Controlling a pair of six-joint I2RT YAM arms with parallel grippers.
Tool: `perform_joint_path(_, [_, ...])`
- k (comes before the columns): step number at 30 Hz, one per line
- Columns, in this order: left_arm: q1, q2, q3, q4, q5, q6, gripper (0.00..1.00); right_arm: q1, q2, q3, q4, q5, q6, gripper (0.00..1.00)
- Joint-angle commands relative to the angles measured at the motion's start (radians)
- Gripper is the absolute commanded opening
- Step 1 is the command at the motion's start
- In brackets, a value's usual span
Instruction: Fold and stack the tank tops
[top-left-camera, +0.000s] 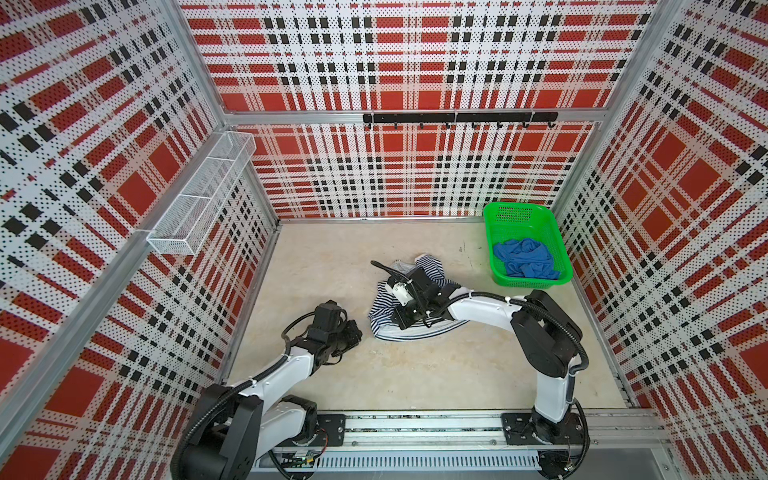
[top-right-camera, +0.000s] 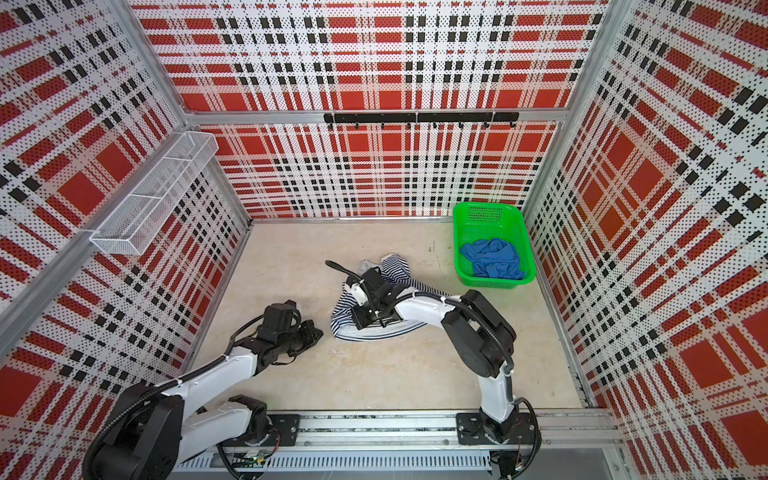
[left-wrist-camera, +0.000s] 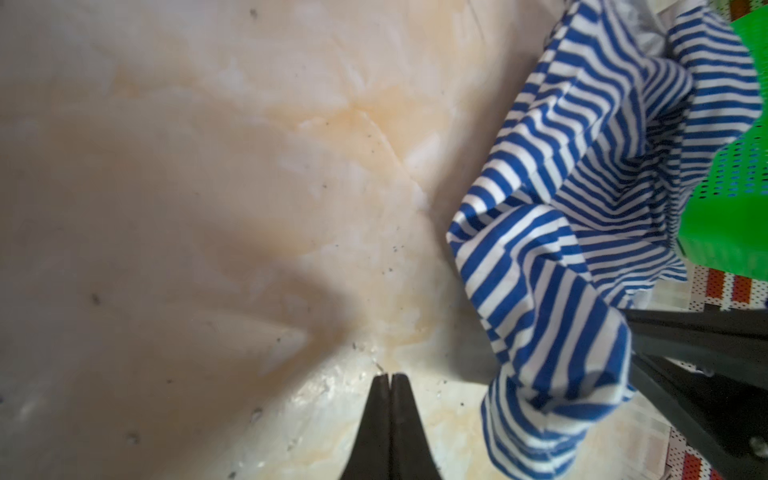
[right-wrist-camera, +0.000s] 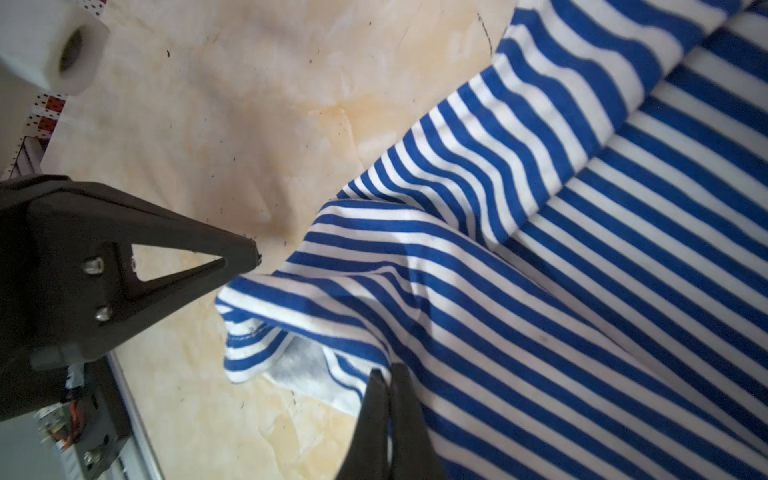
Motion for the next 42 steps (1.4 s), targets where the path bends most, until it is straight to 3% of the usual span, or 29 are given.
perform_joint_path(1, [-0.013, -0.067, 0.024, -0.012, 0.044, -0.038, 0.0, -0.003, -0.026, 0.043, -0.174, -0.061, -0.036, 0.0])
perform_joint_path(5, [-0.06, -0.137, 0.018, 0.068, 0.078, -0.159, 0.14, -0.004, -0.037, 0.061, -0.226, 0.014, -0.043, 0.0])
perform_joint_path(9, [-0.123, -0.132, -0.023, 0.212, 0.097, -0.264, 0.28, -0.005, -0.048, 0.059, -0.181, 0.013, -0.02, 0.0])
perform_joint_path(13, [-0.169, -0.065, -0.038, 0.28, 0.093, -0.283, 0.31, -0.006, -0.053, 0.059, -0.148, 0.017, 0.01, 0.0])
perform_joint_path(17, [-0.193, 0.003, -0.041, 0.301, 0.096, -0.269, 0.27, -0.006, -0.064, 0.049, -0.127, 0.018, 0.027, 0.0])
perform_joint_path(23, [-0.201, 0.053, -0.046, 0.297, 0.074, -0.235, 0.0, -0.007, -0.085, 0.041, -0.131, 0.018, 0.028, 0.0])
perform_joint_path(38, [-0.085, 0.053, -0.043, 0.269, 0.046, -0.148, 0.0, -0.043, -0.107, 0.036, -0.261, -0.099, -0.045, 0.13])
perform_joint_path(42, [-0.08, 0.065, -0.024, 0.257, 0.048, -0.126, 0.0, -0.051, -0.106, 0.03, -0.241, -0.082, -0.03, 0.05])
